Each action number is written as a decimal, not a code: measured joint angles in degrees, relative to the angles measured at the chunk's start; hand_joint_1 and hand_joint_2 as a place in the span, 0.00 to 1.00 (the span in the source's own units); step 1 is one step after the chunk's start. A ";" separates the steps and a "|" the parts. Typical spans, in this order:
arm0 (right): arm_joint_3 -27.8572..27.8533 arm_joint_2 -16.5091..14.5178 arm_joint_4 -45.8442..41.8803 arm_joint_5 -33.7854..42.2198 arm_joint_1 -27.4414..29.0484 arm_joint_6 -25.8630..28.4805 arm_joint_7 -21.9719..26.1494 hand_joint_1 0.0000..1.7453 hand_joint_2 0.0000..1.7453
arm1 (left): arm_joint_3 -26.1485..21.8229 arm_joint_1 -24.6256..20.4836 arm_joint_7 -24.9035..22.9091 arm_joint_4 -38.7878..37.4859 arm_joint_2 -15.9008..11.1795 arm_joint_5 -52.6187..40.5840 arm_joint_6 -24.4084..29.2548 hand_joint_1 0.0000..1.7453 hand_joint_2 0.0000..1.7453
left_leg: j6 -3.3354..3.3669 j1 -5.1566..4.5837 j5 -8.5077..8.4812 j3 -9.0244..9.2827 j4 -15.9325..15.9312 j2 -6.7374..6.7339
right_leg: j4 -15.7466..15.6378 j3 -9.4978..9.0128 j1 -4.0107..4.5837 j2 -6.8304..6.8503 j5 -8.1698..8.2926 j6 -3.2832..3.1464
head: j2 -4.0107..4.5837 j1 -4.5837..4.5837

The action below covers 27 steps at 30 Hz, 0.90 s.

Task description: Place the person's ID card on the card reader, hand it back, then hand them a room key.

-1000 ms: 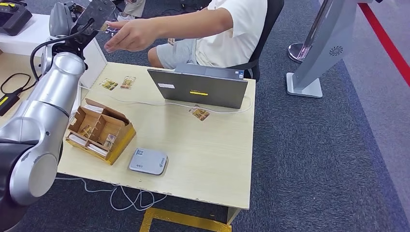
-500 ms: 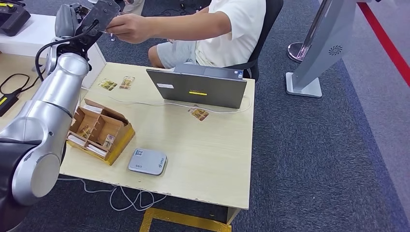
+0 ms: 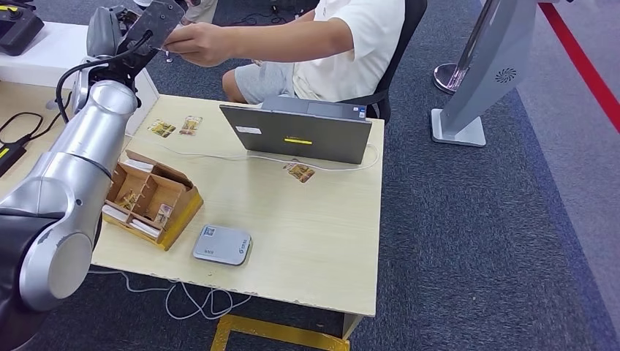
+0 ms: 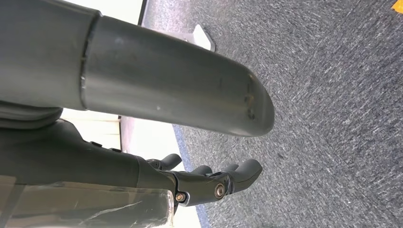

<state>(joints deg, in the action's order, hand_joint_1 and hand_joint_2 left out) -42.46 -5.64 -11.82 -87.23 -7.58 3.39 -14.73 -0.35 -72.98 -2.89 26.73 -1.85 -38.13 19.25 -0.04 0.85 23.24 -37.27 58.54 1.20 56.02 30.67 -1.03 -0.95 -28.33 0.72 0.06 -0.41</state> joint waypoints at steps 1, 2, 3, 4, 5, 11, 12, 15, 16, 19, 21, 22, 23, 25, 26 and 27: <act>0.02 -0.01 0.00 0.00 0.00 0.00 0.00 0.00 0.00 | 0.00 0.00 0.00 -0.02 0.00 -0.02 -0.08 1.00 1.00 | 0.00 0.00 0.00 0.00 0.00 0.00 | 0.00 0.00 0.00 0.00 0.00 0.00 | 0.00 0.01; 0.03 -0.01 0.01 0.00 0.00 0.00 0.00 0.00 0.00 | 0.00 0.01 0.00 -0.05 -0.01 -0.03 -0.13 1.00 1.00 | 0.00 0.00 0.00 0.00 0.00 0.00 | 0.00 0.00 0.00 0.00 0.00 0.00 | -0.01 0.01; 0.04 -0.02 0.01 0.00 0.00 0.00 0.00 0.00 0.00 | 0.00 0.01 0.00 -0.10 -0.01 -0.03 -0.14 1.00 1.00 | -0.01 0.00 0.00 0.00 0.00 0.00 | 0.00 0.00 0.00 0.00 0.00 0.00 | 0.00 0.00; 0.05 -0.02 0.01 0.00 0.01 0.00 0.00 0.00 0.00 | 0.00 0.02 0.00 -0.17 0.00 -0.03 -0.15 1.00 1.00 | -0.01 0.00 0.01 0.00 0.00 0.00 | 0.00 0.00 0.00 0.00 0.00 0.00 | -0.01 0.00; 0.07 -0.02 0.02 0.00 0.02 0.00 0.00 0.00 0.00 | 0.00 0.02 0.02 -0.26 0.01 -0.03 -0.17 1.00 1.00 | -0.01 0.00 0.01 0.00 0.00 0.00 | 0.00 0.00 0.00 0.00 0.00 0.00 | -0.01 -0.01; 0.38 -0.04 0.02 0.00 0.05 0.00 -0.02 0.00 0.00 | 0.00 0.23 0.60 -0.54 0.12 0.02 -0.73 1.00 1.00 | -0.02 0.00 0.02 0.00 0.00 -0.01 | 0.00 0.01 0.00 0.00 0.00 0.00 | -0.01 -0.01; 0.43 -0.04 0.02 0.00 0.05 0.00 -0.02 0.00 0.00 | 0.00 0.27 0.63 -0.57 0.16 0.04 -0.74 1.00 1.00 | -0.02 0.00 0.02 0.00 0.00 -0.01 | 0.00 0.01 0.00 0.00 0.00 0.00 | -0.01 -0.01; 0.53 -0.04 0.02 0.00 0.07 0.00 -0.02 0.00 0.00 | 0.00 0.34 0.70 -0.66 0.26 0.10 -0.62 0.25 1.00 | -0.02 0.00 0.02 -0.01 0.00 -0.01 | 0.00 0.01 0.00 0.00 0.00 0.00 | 0.01 -0.01; 0.56 -0.04 0.02 0.00 0.07 0.00 -0.02 0.00 0.00 | 0.00 0.35 0.75 -0.68 0.27 0.13 -0.32 0.00 1.00 | -0.02 0.00 0.02 -0.01 0.00 0.00 | 0.00 0.01 0.00 0.00 0.00 0.00 | 0.00 -0.01; 0.73 -0.07 0.03 0.00 0.02 0.00 -0.02 0.00 0.00 | 0.00 0.30 0.71 -0.72 0.29 0.15 1.17 0.00 1.00 | -0.02 0.00 0.02 0.00 0.00 0.01 | 0.00 0.00 0.00 0.02 0.00 0.00 | 0.00 0.00; 0.87 -0.12 0.04 0.00 -0.04 0.00 -0.03 0.00 0.00 | 0.00 0.24 0.40 -0.72 0.28 0.12 1.63 0.00 1.00 | -0.02 0.00 0.02 0.00 0.00 0.01 | 0.00 -0.01 0.00 0.03 0.00 0.00 | -0.01 0.01; 0.92 -0.14 0.05 0.00 -0.07 0.00 -0.04 0.00 0.00 | 0.00 0.23 0.21 -0.72 0.27 0.11 1.68 0.00 1.00 | -0.02 0.00 0.02 0.00 0.00 0.02 | 0.00 -0.02 0.00 0.04 0.00 0.00 | -0.01 0.01; 0.95 -0.17 0.06 0.01 -0.09 0.00 -0.05 0.00 0.00 | 0.00 0.23 0.10 -0.72 0.26 0.11 1.70 0.00 1.00 | -0.02 0.00 0.01 0.00 0.00 0.02 | 0.00 -0.03 0.00 0.04 0.00 0.00 | -0.01 0.00; 1.01 -0.19 0.08 0.02 -0.14 0.00 -0.07 0.00 0.00 | 0.00 0.23 -0.03 -0.72 0.25 0.14 1.73 0.00 1.00 | -0.02 0.00 0.01 0.00 0.00 0.03 | 0.00 -0.04 0.00 0.05 0.00 0.00 | -0.01 0.00; 1.03 -0.20 0.08 0.02 -0.17 0.00 -0.08 0.00 0.00 | 0.00 0.24 -0.03 -0.72 0.25 0.16 1.74 0.00 1.00 | -0.02 0.00 0.01 0.00 0.00 0.03 | 0.00 -0.05 0.00 0.05 0.00 0.00 | -0.01 0.00; 1.04 -0.20 0.08 0.02 -0.20 0.00 -0.08 0.00 0.00 | 0.00 0.24 -0.02 -0.72 0.25 0.17 1.77 0.00 1.00 | -0.02 -0.01 0.01 0.00 0.00 0.03 | 0.00 -0.05 0.00 0.05 0.00 0.00 | -0.01 0.01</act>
<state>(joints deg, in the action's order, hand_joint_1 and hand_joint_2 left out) -41.41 -5.84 -11.74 -87.21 -7.78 3.39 -14.81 -0.35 -72.75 -2.91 26.01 -1.60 -37.96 21.02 -0.06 0.84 23.26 -37.27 58.53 1.23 56.02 30.62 -1.03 -0.90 -28.33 0.73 0.05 -0.40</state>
